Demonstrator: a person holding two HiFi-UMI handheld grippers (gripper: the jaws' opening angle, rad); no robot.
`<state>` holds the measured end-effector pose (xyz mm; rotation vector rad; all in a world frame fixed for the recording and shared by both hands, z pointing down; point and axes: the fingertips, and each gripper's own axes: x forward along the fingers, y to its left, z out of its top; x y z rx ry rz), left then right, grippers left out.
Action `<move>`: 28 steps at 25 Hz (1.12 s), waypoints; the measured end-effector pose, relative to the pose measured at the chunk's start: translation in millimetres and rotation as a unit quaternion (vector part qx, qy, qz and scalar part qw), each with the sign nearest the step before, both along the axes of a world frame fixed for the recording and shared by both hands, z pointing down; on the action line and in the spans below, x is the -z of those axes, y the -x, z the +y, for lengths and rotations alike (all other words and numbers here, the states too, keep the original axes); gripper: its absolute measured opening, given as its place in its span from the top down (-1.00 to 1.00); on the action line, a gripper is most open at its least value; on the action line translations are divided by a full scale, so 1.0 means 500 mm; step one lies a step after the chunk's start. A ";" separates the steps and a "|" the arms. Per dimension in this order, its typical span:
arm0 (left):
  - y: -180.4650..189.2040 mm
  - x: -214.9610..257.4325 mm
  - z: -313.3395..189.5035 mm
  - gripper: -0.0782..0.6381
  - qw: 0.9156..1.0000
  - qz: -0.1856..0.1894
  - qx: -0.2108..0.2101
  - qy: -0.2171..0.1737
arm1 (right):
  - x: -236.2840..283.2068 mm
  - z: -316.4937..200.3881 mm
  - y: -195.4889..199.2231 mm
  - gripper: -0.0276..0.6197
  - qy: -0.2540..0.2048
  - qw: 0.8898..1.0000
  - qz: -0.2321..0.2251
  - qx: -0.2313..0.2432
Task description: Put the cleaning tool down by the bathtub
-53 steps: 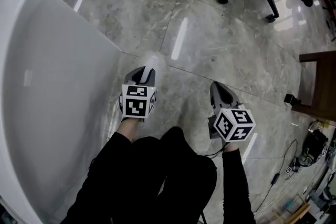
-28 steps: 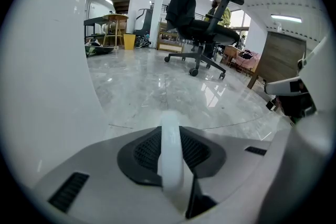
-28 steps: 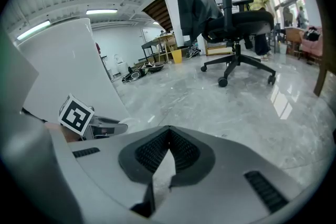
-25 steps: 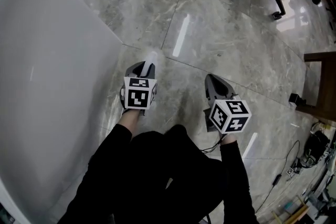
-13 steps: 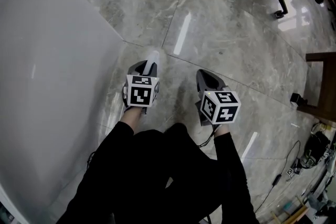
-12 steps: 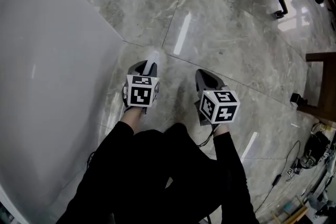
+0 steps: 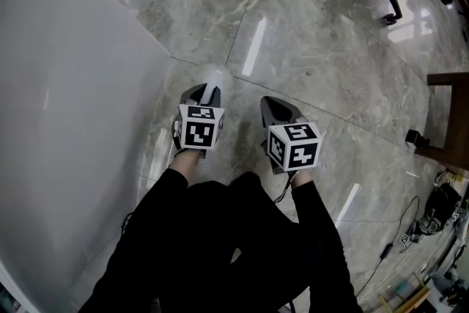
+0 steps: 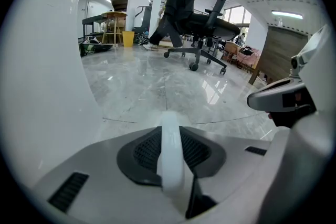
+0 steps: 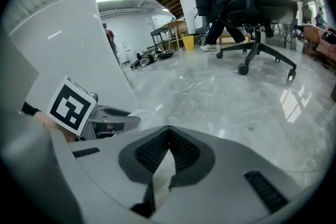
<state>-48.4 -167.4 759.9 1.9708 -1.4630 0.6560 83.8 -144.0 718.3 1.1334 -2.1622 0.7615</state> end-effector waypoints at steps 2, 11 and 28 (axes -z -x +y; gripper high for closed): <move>0.001 -0.001 0.000 0.50 1.000 0.002 0.001 0.000 | 0.001 0.001 0.008 0.91 -0.001 1.000 0.003 0.006; -0.009 -0.022 0.008 0.50 1.000 0.007 -0.009 0.026 | 0.005 0.006 0.013 0.91 0.000 1.000 0.012 0.012; -0.017 0.059 0.016 0.25 0.998 0.046 -0.037 0.005 | 0.021 0.010 0.004 0.91 -0.006 1.000 0.017 0.002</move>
